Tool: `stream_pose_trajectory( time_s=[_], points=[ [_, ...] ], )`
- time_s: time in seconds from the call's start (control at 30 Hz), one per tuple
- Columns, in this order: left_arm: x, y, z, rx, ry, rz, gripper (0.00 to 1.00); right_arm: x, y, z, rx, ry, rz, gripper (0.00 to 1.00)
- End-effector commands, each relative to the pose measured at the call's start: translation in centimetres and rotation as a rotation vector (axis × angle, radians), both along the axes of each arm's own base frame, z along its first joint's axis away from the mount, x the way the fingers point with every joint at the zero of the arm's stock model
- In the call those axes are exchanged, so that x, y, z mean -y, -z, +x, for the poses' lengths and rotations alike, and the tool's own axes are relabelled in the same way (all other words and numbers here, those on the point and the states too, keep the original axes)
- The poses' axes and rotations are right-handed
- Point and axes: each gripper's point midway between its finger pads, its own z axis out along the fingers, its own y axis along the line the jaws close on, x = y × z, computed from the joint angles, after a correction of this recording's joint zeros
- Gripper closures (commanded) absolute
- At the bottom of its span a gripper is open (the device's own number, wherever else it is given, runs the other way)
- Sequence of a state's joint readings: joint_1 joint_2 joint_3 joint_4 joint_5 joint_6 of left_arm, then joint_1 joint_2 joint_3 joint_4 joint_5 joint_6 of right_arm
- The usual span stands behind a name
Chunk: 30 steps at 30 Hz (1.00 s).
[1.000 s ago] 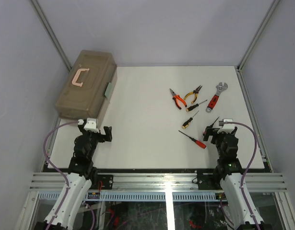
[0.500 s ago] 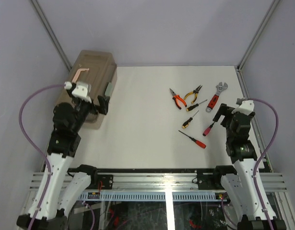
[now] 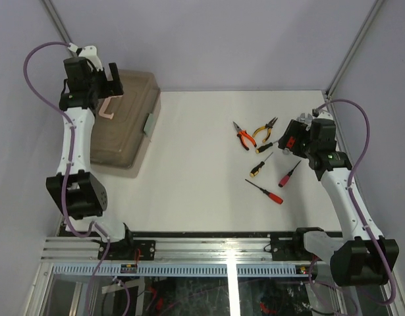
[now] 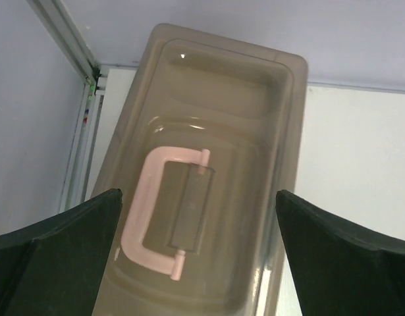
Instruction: Pack the tool kit
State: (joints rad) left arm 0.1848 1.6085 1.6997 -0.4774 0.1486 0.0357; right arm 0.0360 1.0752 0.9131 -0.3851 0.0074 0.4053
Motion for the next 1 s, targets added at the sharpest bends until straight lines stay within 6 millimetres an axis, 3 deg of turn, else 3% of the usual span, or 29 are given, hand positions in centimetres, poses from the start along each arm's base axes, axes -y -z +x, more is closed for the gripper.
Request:
stream_pose_trajectory(
  time_s=[0.0, 0.17, 0.43, 0.67, 0.97],
  points=[
    [-2.5, 0.5, 0.7, -0.055, -0.066, -0.022, 0.00, -1.7, -3.3, 0.5, 0.071, -0.064, 0.073, 0.01],
    [-5.0, 2.8, 1.0, -0.091, -0.042, 0.003, 0.00, -2.1, -2.1, -0.7, 0.058, -0.078, 0.096, 0.01],
    [-9.3, 6.1, 2.3, -0.133, 0.026, -0.098, 0.00, -3.1, 2.3, -3.5, 0.003, -0.074, 0.181, 0.01],
    [-9.2, 9.0, 2.9, -0.188, 0.134, -0.141, 0.00, -3.0, 3.4, -4.3, -0.020, -0.077, 0.172, 0.01],
    [-6.8, 12.5, 2.2, -0.271, 0.258, -0.230, 0.03, -3.2, 3.0, -2.8, -0.023, -0.077, 0.184, 0.01]
  ],
)
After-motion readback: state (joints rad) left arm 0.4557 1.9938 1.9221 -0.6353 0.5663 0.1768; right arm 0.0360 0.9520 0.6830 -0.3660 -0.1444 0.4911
